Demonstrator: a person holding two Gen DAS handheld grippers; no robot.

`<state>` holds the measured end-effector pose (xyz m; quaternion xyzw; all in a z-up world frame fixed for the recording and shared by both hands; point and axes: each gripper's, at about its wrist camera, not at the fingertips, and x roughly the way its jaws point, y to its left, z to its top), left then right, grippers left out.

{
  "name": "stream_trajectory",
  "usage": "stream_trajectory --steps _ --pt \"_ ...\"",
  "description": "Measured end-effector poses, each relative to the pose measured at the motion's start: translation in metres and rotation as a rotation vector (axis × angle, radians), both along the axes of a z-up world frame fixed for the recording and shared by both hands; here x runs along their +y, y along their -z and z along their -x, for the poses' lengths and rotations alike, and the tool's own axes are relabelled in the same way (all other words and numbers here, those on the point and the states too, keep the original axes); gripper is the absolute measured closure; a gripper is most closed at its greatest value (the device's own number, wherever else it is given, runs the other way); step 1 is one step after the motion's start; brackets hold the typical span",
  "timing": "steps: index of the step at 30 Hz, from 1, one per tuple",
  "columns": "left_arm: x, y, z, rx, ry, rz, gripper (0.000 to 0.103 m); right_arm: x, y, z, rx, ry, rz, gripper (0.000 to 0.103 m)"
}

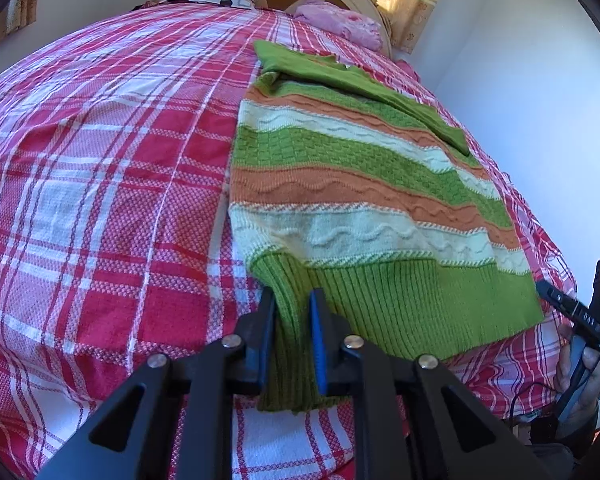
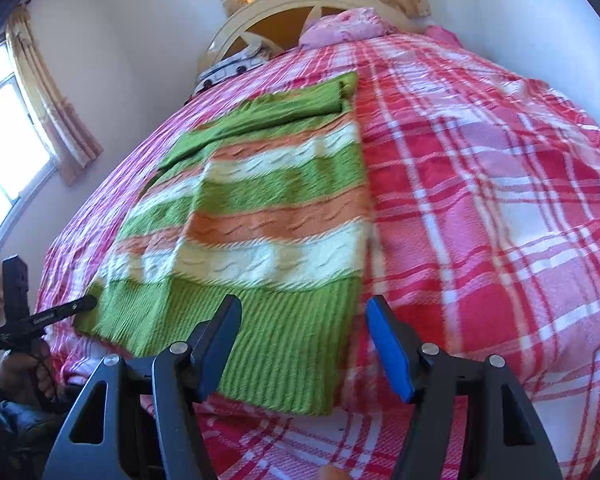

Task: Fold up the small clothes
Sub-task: 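Close the left gripper on the ribbed hem while the right gripper grasps it too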

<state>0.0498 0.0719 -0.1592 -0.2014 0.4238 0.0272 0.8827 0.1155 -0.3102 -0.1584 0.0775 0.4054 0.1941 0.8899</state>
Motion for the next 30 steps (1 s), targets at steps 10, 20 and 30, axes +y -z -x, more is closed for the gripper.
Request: stream_trajectory --steps 10,20,30 --pt "-0.011 -0.003 0.000 -0.018 0.056 0.019 0.038 -0.005 0.004 0.002 0.013 0.018 0.001 0.078" --pt "-0.016 0.000 -0.002 0.026 0.074 -0.081 0.060 0.003 0.008 0.003 -0.039 0.029 0.021 0.075" --pt "0.013 -0.020 0.007 -0.127 0.064 0.102 0.093 -0.028 -0.019 0.015 -0.144 0.041 -0.168 0.097"
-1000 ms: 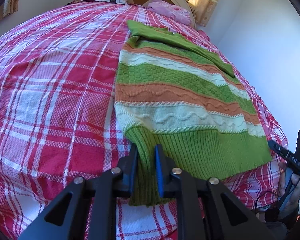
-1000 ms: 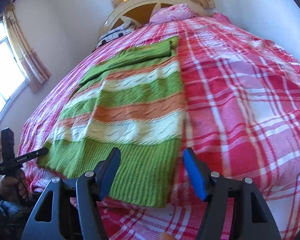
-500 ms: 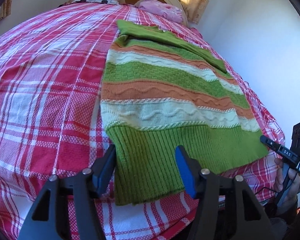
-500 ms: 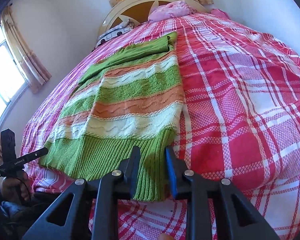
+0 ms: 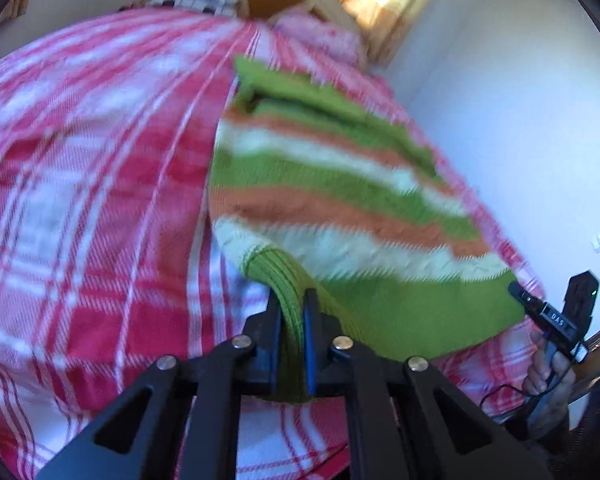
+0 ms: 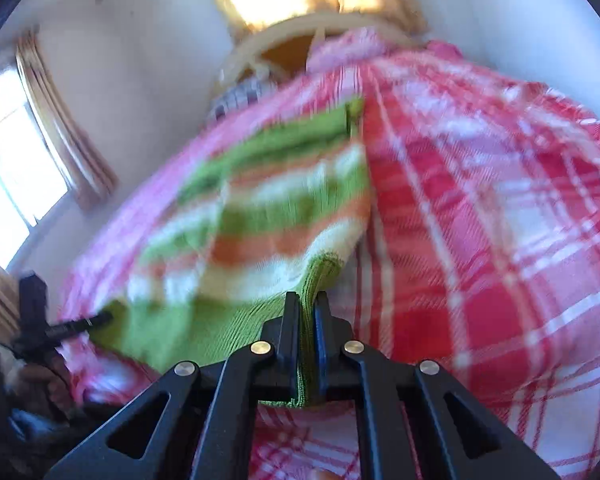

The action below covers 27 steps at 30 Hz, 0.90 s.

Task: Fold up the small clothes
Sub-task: 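Lift the hem with both grippers and fold it over toward the collar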

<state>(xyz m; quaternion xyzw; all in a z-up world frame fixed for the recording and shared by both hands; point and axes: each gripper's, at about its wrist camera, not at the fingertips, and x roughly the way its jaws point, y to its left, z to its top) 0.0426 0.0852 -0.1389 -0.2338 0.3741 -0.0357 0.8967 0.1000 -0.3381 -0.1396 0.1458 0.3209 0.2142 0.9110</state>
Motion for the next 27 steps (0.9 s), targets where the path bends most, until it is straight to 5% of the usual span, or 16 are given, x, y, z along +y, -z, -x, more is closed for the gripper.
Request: stream_trajectory --steps 5,16,27 --pt "0.009 -0.030 0.004 -0.144 0.027 0.048 0.093 -0.009 -0.018 -0.003 -0.026 -0.016 -0.093 0.097" --pt "0.021 -0.049 -0.022 -0.208 0.058 0.086 0.093 0.000 -0.052 -0.025 -0.063 -0.019 -0.092 0.097" --pt "0.046 -0.078 -0.074 -0.277 0.050 0.080 0.093 0.020 -0.091 -0.088 -0.081 0.008 -0.132 0.097"
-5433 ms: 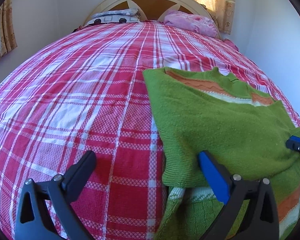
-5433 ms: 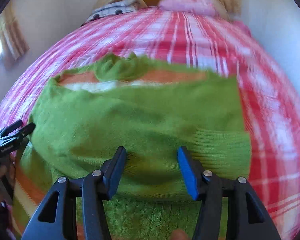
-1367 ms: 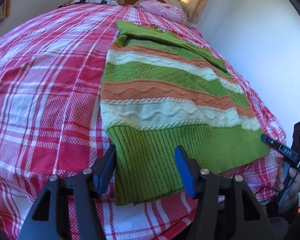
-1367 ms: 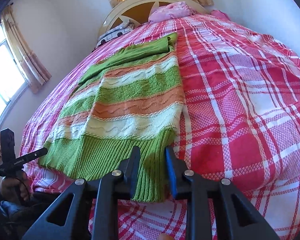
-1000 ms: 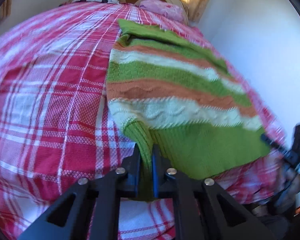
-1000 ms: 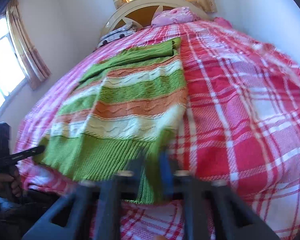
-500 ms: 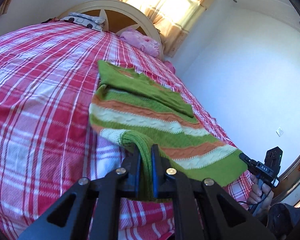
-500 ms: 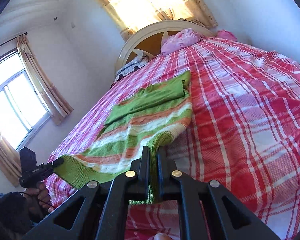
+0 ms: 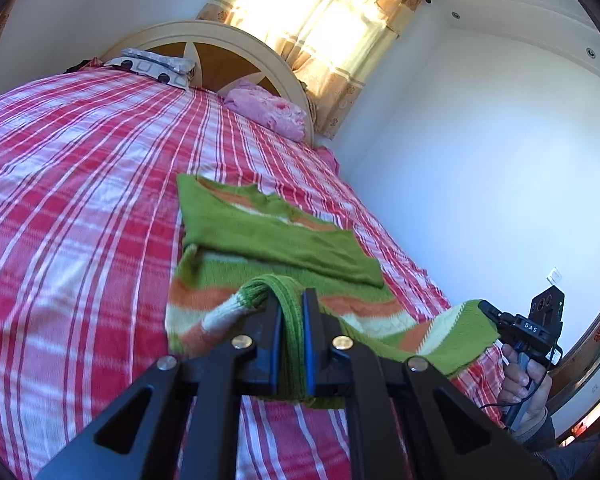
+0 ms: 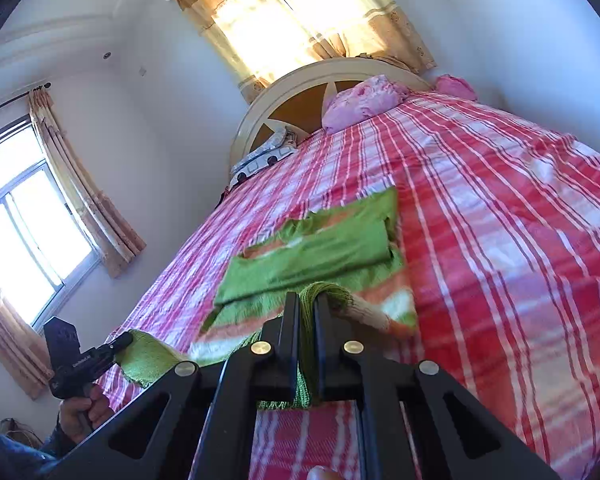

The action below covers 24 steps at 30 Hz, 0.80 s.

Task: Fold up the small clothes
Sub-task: 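Lift the hem with both grippers and fold it over toward the collar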

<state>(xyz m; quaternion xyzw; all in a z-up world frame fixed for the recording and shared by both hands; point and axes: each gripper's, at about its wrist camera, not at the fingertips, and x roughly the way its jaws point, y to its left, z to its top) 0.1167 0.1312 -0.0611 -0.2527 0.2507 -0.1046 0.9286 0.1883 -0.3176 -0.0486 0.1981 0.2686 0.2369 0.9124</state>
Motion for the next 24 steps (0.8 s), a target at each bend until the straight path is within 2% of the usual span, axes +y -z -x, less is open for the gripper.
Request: stream_trajectory --steps 8,15,24 --pt "0.019 -0.013 -0.044 -0.027 -0.037 0.023 0.094 0.027 -0.024 -0.055 -0.003 -0.003 0.036 0.097" --pt "0.040 -0.027 -0.087 -0.043 -0.077 0.002 0.094 0.043 -0.048 -0.104 -0.014 0.020 0.059 0.097" --pt "0.055 -0.031 -0.159 0.000 -0.099 -0.047 0.094 0.052 -0.056 -0.179 0.037 0.058 0.093 0.097"
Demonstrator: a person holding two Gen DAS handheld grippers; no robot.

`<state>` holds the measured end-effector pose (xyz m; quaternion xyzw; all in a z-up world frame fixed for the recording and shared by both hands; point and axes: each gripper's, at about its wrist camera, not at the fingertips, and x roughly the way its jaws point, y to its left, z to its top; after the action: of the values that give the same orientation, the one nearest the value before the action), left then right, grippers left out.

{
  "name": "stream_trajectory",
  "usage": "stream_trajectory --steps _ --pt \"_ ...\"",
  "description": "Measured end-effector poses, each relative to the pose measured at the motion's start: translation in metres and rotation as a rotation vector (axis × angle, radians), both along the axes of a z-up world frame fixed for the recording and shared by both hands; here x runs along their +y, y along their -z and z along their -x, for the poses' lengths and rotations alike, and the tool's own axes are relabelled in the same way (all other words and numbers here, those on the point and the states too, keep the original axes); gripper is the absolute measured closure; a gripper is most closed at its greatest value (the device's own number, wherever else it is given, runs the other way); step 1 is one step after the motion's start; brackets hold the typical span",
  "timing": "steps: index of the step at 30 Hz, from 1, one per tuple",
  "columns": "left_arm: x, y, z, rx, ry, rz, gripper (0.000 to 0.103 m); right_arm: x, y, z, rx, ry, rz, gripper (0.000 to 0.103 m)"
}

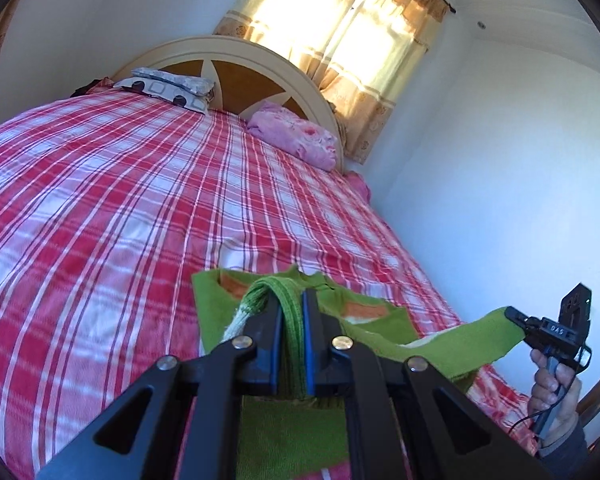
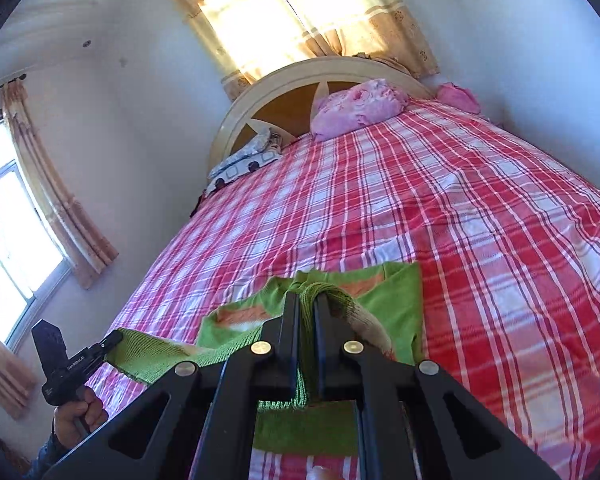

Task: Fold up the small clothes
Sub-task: 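Lift the hem with both grippers and fold it over toward the collar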

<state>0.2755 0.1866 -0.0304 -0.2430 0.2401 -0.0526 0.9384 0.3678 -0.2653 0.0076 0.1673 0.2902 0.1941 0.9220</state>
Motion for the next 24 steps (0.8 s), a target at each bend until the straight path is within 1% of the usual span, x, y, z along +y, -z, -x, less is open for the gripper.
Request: stream_trajectory --steps 2,5,7,11,14,18,22,24 --pt "0.000 0.004 -0.018 0.017 0.007 -0.007 0.094 0.001 0.003 -0.014 0.011 0.005 0.010 0.097" --pt "0.000 0.013 -0.047 0.046 0.013 -0.030 0.094 0.001 0.012 -0.042 0.054 0.014 0.014 0.097" --pt "0.003 0.021 -0.062 0.068 0.008 -0.034 0.094 -0.001 0.022 -0.062 0.088 0.023 0.016 0.097" --pt "0.009 0.039 -0.090 0.122 0.015 -0.015 0.094 -0.007 0.042 -0.100 0.149 0.034 0.011 0.097" --pt "0.010 0.050 -0.111 0.157 0.015 -0.039 0.094 -0.007 0.058 -0.127 0.188 0.043 0.030 0.097" --pt "0.013 0.063 -0.133 0.200 0.008 -0.055 0.094 -0.008 0.080 -0.161 0.252 0.057 0.029 0.097" --pt "0.015 0.072 -0.144 0.225 -0.010 -0.078 0.093 -0.007 0.096 -0.184 0.295 0.058 0.027 0.097" --pt "0.016 0.077 -0.149 0.232 -0.024 -0.078 0.088 -0.006 0.104 -0.196 0.317 0.054 0.028 0.095"
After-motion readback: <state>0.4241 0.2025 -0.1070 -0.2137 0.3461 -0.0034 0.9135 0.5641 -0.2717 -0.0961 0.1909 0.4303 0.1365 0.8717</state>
